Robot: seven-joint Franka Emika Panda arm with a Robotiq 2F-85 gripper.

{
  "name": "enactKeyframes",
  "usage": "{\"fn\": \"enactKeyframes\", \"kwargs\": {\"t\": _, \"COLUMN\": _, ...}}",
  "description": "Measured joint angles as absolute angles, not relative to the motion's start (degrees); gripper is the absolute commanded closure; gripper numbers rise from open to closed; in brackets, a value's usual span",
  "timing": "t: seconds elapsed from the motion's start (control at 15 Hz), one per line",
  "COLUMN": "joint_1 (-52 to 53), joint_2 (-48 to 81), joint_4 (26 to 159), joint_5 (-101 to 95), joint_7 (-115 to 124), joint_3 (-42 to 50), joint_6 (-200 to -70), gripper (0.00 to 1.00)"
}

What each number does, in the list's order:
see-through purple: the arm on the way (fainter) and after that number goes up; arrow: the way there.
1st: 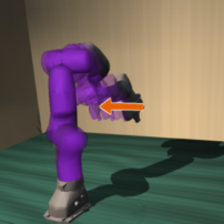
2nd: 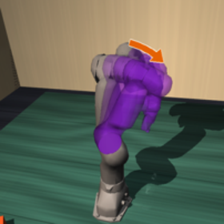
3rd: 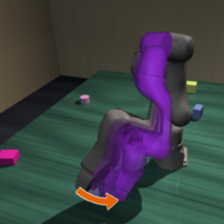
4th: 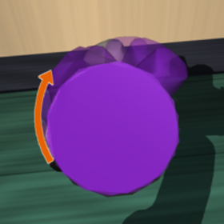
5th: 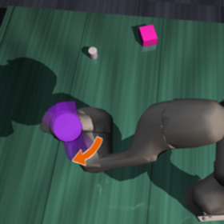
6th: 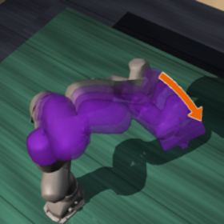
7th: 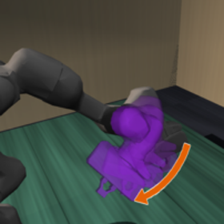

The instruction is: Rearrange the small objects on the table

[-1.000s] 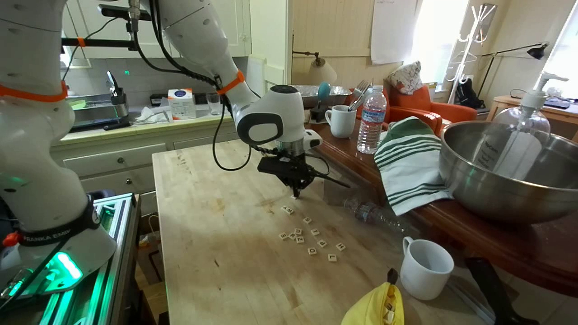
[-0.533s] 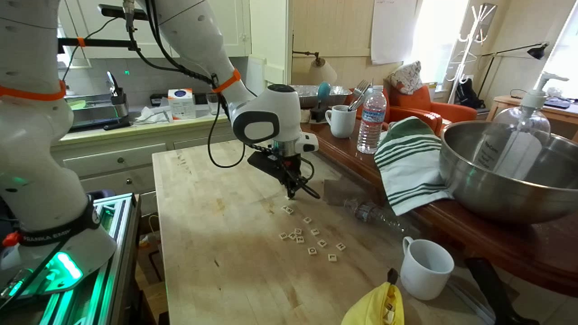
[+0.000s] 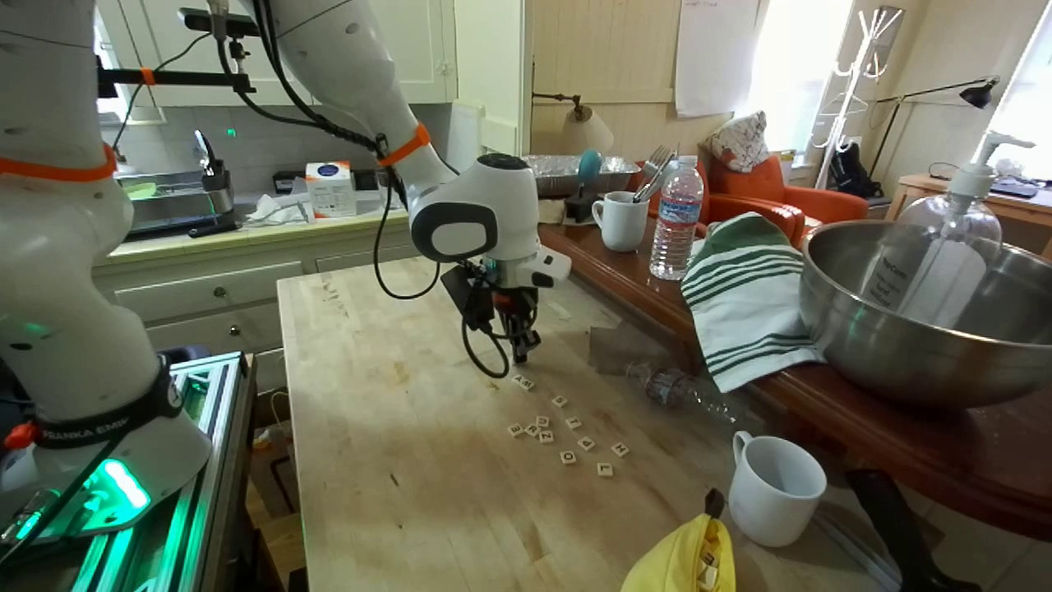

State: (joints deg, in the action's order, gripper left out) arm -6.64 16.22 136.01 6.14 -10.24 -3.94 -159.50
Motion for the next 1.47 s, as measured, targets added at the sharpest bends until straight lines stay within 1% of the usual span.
{"fn": "enactKeyframes", "kwargs": {"t": 0.33, "joint_1": -5.9, "joint_2": 15.0, "joint_4": 137.8, "joint_5": 7.2, "joint_7": -1.6, "joint_3": -2.7, "joint_6": -159.6, "gripper": 1.0}}
{"fn": "enactKeyframes", "kwargs": {"t": 0.8, "joint_1": -4.9, "joint_2": 10.1, "joint_4": 141.5, "joint_5": 8.1, "joint_7": 0.6, "joint_3": -2.4, "joint_6": -159.8, "gripper": 1.0}}
{"fn": "enactKeyframes", "kwargs": {"t": 1.07, "joint_1": -4.0, "joint_2": 8.5, "joint_4": 142.4, "joint_5": 6.1, "joint_7": -3.7, "joint_3": -2.4, "joint_6": -159.3, "gripper": 1.0}}
{"fn": "enactKeyframes", "kwargs": {"t": 1.47, "joint_1": -3.6, "joint_2": 9.4, "joint_4": 142.5, "joint_5": -2.8, "joint_7": -10.6, "joint_3": -1.8, "joint_6": -159.4, "gripper": 1.0}}
